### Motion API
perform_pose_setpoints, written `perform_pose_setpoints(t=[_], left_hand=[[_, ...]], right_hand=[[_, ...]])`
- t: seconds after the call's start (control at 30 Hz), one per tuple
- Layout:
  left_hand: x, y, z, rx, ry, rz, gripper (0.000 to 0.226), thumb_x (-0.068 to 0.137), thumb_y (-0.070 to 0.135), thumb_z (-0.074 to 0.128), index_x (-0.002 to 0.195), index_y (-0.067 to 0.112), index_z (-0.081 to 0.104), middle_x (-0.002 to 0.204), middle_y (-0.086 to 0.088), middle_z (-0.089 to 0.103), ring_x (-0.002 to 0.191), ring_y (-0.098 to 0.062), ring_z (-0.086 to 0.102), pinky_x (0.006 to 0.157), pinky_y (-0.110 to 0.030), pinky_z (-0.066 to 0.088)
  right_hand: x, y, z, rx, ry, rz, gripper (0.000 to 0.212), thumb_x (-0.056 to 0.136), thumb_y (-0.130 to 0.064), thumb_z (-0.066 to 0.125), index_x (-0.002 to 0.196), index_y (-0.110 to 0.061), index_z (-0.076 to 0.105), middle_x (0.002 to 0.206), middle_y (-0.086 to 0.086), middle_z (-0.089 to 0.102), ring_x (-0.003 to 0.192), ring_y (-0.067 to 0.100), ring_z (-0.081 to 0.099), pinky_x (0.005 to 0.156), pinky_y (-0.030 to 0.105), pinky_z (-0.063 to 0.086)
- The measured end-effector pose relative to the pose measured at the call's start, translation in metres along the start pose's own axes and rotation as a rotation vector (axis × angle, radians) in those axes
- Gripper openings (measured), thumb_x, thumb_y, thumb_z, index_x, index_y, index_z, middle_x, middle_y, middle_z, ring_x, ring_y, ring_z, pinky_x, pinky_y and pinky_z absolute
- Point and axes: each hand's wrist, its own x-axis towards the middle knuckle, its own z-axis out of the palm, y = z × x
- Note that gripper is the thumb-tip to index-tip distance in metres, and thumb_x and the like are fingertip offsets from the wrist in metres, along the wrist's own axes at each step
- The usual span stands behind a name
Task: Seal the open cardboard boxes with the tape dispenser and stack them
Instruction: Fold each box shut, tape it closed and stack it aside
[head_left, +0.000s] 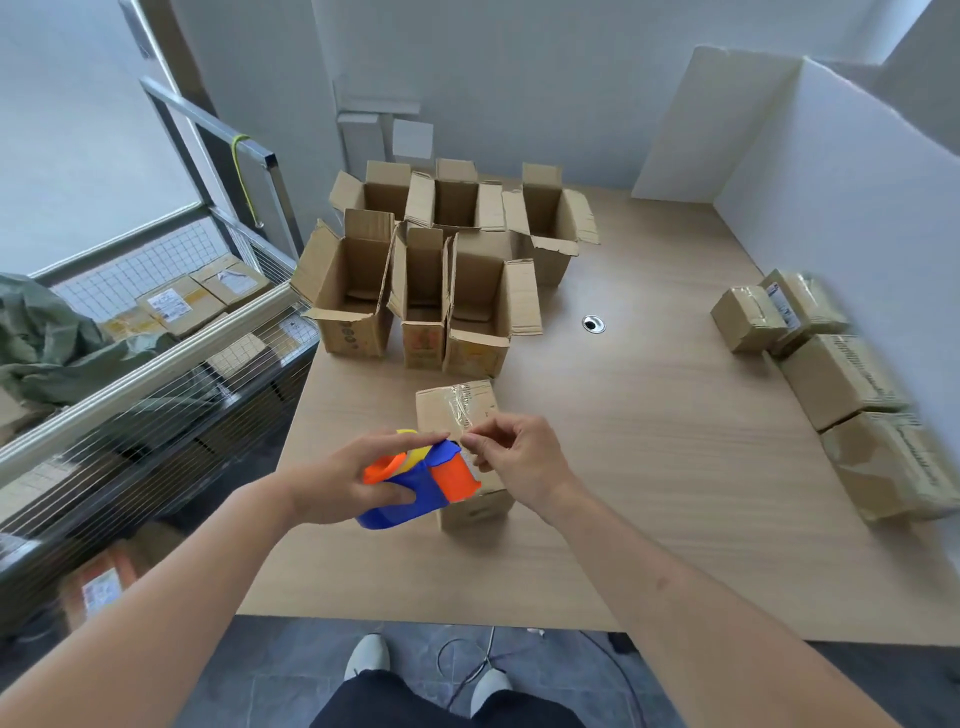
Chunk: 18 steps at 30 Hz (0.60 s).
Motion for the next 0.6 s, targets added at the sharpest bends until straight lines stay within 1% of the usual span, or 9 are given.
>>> perform_pose_setpoints(t=[0.03,0.07,0.13,0.2,0.3,0.37,0.43,0.47,0.6], left_hand=[[0.000,-0.001,0.006,0.015,-0.005,-0.008,0.071,0.097,0.017,0.070,0.141,0.066,0.043,0.133,0.019,0.049,0.117,0.000,0.051,0.094,-0.022,0.046],[-0.002,-0.003,0.011,0.042,-0.013,-0.024,0.070,0.099,0.022,0.068,0.141,0.069,0.039,0.130,0.021,0.049,0.113,0.001,0.052,0.093,-0.021,0.047],[-0.005,-0.005,0.018,0.110,-0.026,-0.062,0.064,0.102,0.035,0.063,0.142,0.072,0.032,0.127,0.021,0.050,0.110,-0.002,0.054,0.094,-0.028,0.050],[-0.009,-0.008,0.022,0.188,-0.031,-0.079,0.059,0.104,0.040,0.058,0.146,0.070,0.028,0.124,0.019,0.052,0.110,-0.006,0.055,0.097,-0.036,0.050],[-0.020,-0.019,0.020,0.231,-0.039,-0.116,0.056,0.106,0.036,0.054,0.148,0.065,0.031,0.117,0.014,0.053,0.107,-0.011,0.055,0.099,-0.043,0.047],[-0.030,-0.030,0.016,0.191,-0.027,-0.153,0.054,0.107,0.033,0.053,0.148,0.063,0.033,0.123,0.014,0.055,0.112,-0.011,0.055,0.102,-0.043,0.046],[-0.036,-0.039,0.015,0.154,-0.017,-0.177,0.053,0.107,0.033,0.052,0.147,0.063,0.035,0.130,0.015,0.055,0.117,-0.010,0.054,0.105,-0.041,0.045],[-0.035,-0.042,0.016,0.150,-0.017,-0.186,0.052,0.107,0.034,0.052,0.146,0.063,0.036,0.130,0.015,0.055,0.116,-0.010,0.055,0.104,-0.041,0.046],[-0.021,-0.050,0.022,0.201,0.005,-0.236,0.050,0.106,0.036,0.053,0.146,0.063,0.037,0.125,0.011,0.055,0.113,-0.010,0.055,0.103,-0.039,0.045]], right_hand=[[-0.002,0.005,0.000,-0.005,0.035,0.027,0.005,0.089,-0.008,0.077,0.085,-0.010,0.077,0.068,-0.002,0.071,0.060,0.010,0.066,0.064,0.026,0.058],[-0.004,0.011,0.000,-0.002,0.055,0.055,0.007,0.089,-0.007,0.076,0.083,-0.011,0.077,0.066,-0.003,0.071,0.059,0.010,0.067,0.064,0.027,0.060],[-0.011,0.021,0.004,-0.005,0.063,0.103,0.013,0.089,-0.006,0.075,0.079,-0.014,0.077,0.065,-0.001,0.072,0.061,0.013,0.068,0.068,0.033,0.062],[-0.017,0.031,0.007,-0.042,0.087,0.134,0.016,0.089,-0.009,0.075,0.076,-0.018,0.077,0.064,0.002,0.072,0.061,0.014,0.067,0.071,0.036,0.062],[-0.019,0.045,-0.010,-0.018,0.229,0.217,0.017,0.089,-0.010,0.075,0.074,-0.017,0.076,0.060,0.001,0.069,0.056,0.014,0.065,0.064,0.033,0.060],[-0.020,0.053,-0.031,0.000,0.286,0.249,0.017,0.089,-0.009,0.076,0.074,-0.016,0.077,0.059,0.000,0.069,0.056,0.015,0.065,0.061,0.028,0.060],[-0.022,0.058,-0.046,-0.016,0.300,0.258,0.016,0.089,-0.009,0.076,0.074,-0.014,0.077,0.058,-0.001,0.069,0.055,0.013,0.065,0.056,0.024,0.058],[-0.022,0.059,-0.048,-0.031,0.303,0.266,0.016,0.089,-0.009,0.076,0.074,-0.013,0.077,0.059,-0.001,0.069,0.054,0.012,0.065,0.055,0.023,0.057],[-0.018,0.066,-0.039,-0.046,0.328,0.314,0.015,0.091,-0.008,0.074,0.077,-0.011,0.076,0.066,0.002,0.069,0.055,0.011,0.064,0.060,0.028,0.062]])
